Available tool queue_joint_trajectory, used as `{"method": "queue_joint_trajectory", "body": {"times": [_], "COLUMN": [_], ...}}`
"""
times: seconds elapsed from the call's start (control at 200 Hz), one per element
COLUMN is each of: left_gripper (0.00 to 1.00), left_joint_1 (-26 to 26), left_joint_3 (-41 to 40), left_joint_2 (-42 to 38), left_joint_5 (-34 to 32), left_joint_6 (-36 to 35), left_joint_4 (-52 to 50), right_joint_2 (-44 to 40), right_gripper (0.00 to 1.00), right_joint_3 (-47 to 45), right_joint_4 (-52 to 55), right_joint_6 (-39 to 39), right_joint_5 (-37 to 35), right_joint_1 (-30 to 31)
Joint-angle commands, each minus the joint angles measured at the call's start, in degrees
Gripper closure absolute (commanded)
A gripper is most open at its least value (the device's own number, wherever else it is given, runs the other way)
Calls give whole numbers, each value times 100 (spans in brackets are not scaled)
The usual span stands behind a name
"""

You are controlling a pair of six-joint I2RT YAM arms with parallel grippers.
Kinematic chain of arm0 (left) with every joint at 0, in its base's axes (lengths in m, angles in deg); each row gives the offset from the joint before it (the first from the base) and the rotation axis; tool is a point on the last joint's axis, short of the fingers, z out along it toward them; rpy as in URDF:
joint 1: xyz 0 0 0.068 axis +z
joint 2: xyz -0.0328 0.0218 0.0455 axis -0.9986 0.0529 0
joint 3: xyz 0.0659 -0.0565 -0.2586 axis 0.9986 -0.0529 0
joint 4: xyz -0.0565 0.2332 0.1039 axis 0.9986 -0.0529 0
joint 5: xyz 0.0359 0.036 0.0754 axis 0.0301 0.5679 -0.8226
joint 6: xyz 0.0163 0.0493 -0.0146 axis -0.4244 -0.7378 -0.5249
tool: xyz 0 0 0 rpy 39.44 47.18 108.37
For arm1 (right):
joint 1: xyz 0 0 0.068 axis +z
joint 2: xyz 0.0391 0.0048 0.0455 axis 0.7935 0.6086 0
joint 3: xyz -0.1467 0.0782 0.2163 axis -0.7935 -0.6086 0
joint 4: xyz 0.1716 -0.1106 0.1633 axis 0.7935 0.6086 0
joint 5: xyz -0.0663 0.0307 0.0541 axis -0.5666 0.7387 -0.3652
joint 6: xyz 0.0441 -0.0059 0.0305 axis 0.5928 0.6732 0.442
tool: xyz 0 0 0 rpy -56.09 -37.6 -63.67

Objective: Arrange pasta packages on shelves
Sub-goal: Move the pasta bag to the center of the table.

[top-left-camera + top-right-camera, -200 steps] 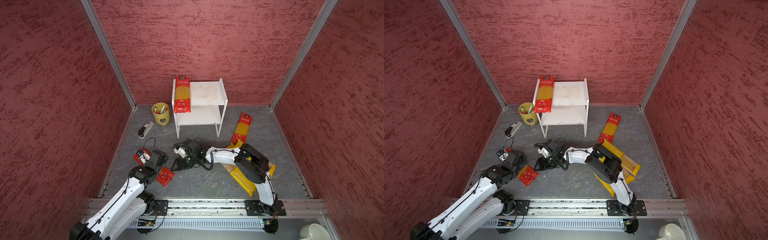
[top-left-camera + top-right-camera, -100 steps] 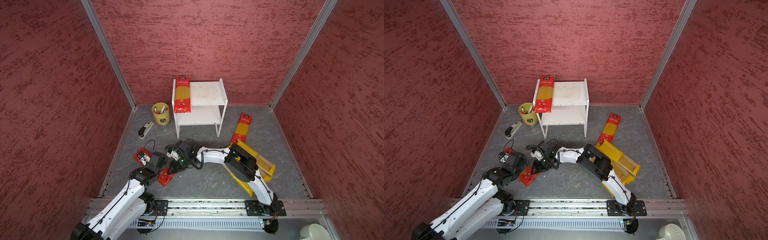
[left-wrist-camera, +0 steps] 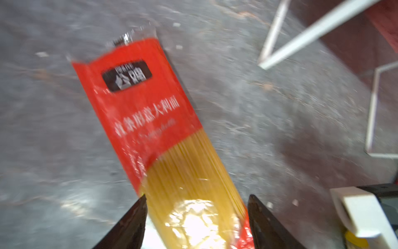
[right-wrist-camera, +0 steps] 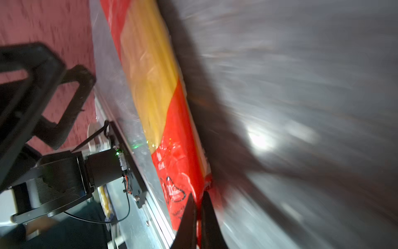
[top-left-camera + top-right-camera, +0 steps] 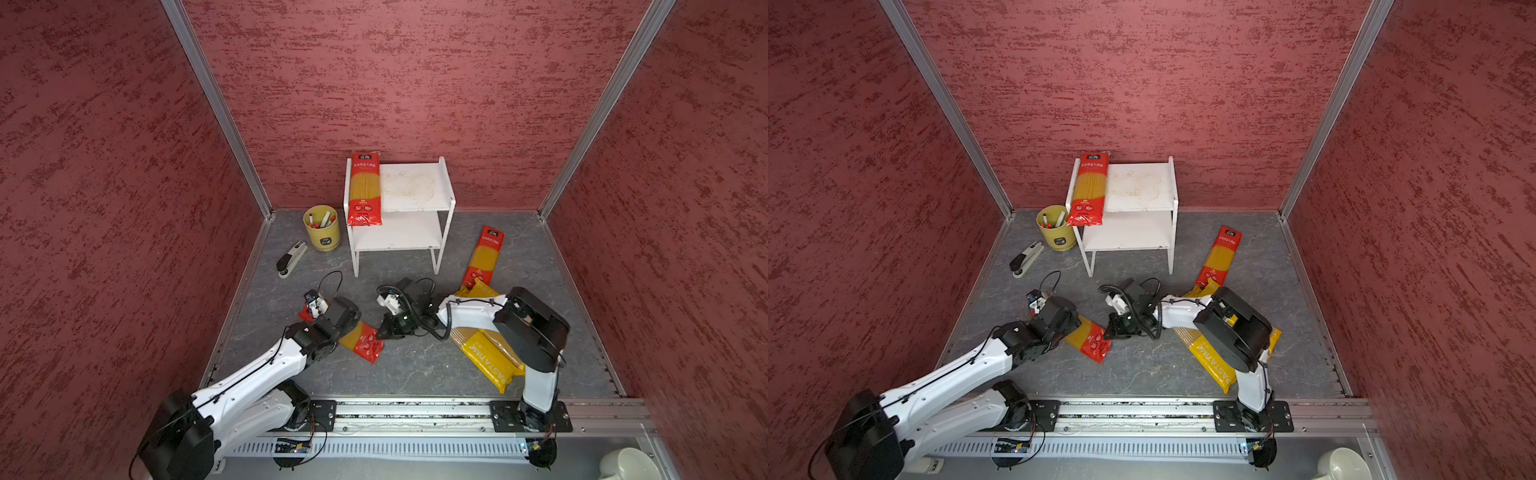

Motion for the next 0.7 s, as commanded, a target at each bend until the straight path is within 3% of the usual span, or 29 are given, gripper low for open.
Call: {"method": "queue_joint_trajectory", "body": {"times": [0.0, 0.145, 0.286, 0.396, 0.516, 0.696], "left_gripper": [27, 27, 27, 27, 29, 38], "left_joint_1": [-274, -446, -338, -196, -164, -106], "left_joint_3": [247, 439, 227, -44, -221, -561], "left_joint_2": [508, 1016, 859, 563, 422, 361], "left_joint_5": [-89, 169, 324, 523, 726, 1051], "left_joint_6": [-178, -267, -250, -240, -189, 40], "left_joint_4": [721, 1016, 1021, 1096, 1184, 1504], "right_joint_2": [-567, -754, -986, -1156, -921, -278], "right_gripper": [100, 98, 87, 69, 55, 47], "right_joint_3": [-719, -1367, -1458, -1144, -837, -26], "right_joint_4": [-334, -939, -1067, -157, 7, 103], "right_joint_6": [561, 998, 913, 255, 10, -312], "right_joint_5": [-387, 235, 624, 237, 160, 101], "right_joint_1": [-383, -371, -283, -449, -722, -741]}}
